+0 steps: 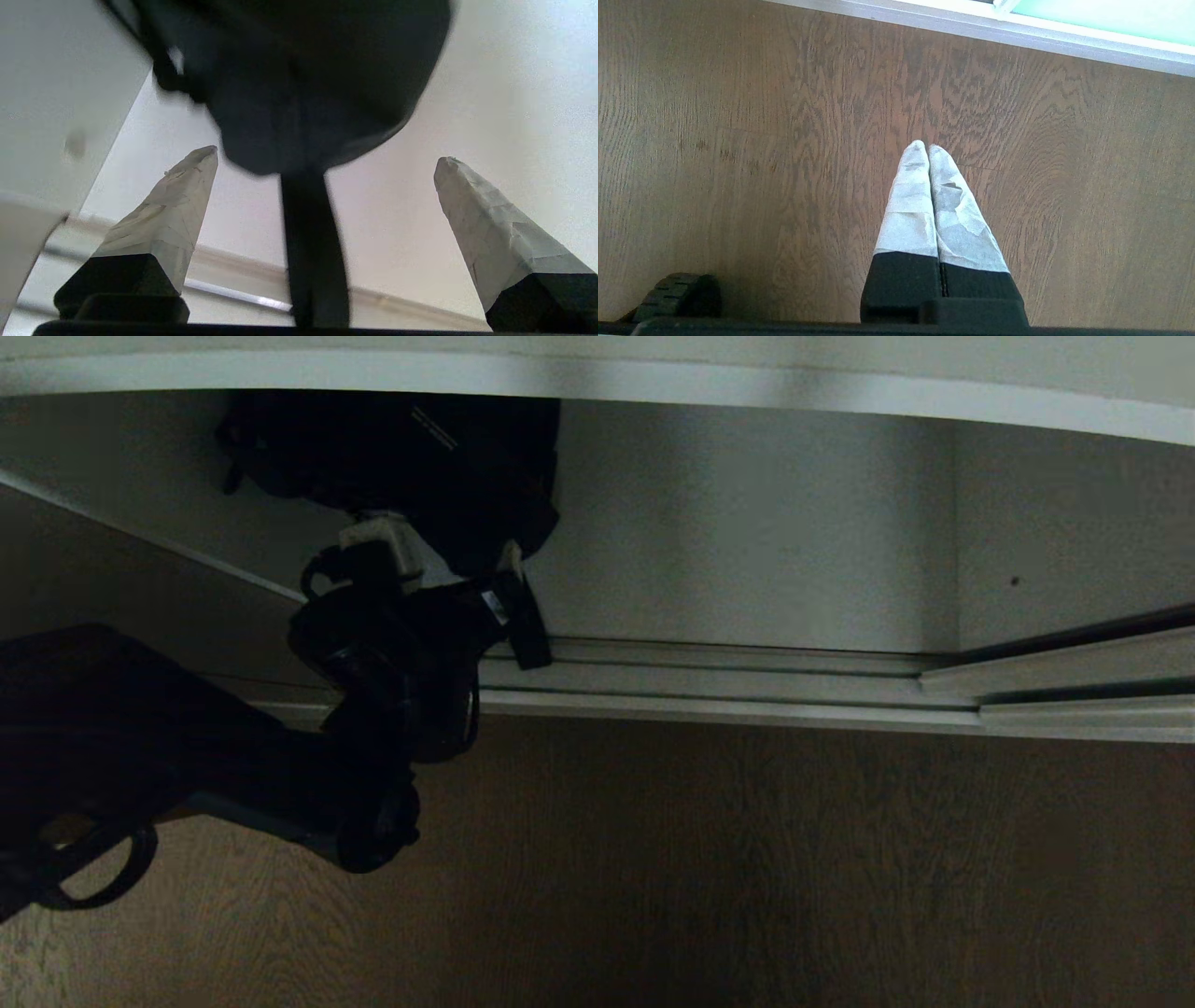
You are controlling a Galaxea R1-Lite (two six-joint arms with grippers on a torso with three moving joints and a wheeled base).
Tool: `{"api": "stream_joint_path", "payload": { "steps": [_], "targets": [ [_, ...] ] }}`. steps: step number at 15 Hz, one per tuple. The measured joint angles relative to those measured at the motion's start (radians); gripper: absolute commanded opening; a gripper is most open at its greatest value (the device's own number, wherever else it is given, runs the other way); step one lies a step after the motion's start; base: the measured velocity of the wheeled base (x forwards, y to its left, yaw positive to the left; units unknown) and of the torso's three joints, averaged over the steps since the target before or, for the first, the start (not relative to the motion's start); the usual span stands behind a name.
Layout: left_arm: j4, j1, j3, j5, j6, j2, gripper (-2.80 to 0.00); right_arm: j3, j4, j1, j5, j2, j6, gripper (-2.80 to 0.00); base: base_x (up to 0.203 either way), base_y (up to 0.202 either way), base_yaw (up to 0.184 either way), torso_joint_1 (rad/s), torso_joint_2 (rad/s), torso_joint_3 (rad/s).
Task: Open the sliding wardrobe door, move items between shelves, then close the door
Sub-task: Place the basket on the higher shelf
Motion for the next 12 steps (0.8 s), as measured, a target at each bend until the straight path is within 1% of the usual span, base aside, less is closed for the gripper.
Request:
{"api": "stream_joint_path", "payload": {
  "steps": [1,3,8,11,12],
  "targets": [
    [0.0,-0.004,-0.002,0.011,-0.002,0.011,0.0,0.0,0.0,0.0,0.0,0.0,0.0,-2.8,0.0,0.0,0.0,0.0,0.0,0.0],
    [0.0,-0.012,-0.026,0.011,0.001,0.032,0.0,0.0,0.0,0.0,0.0,0.0,0.0,-2.8,0.0,0.0,0.0,0.0,0.0,0.0],
    [0.0,-0.001,-0.149,-0.002,0.044,0.099,0.0,0.0,0.0,0.0,0.0,0.0,0.0,-2.8,0.0,0.0,0.0,0.0,0.0,0.0],
    [0.001,0.015,-0.205,-0.025,0.107,0.134,0.0,0.0,0.0,0.0,0.0,0.0,0.0,-2.8,0.0,0.0,0.0,0.0,0.0,0.0],
    [0.0,0.017,-0.222,-0.031,0.116,0.14,0.0,0.0,0.0,0.0,0.0,0.0,0.0,-2.8,0.0,0.0,0.0,0.0,0.0,0.0]
  ]
}}
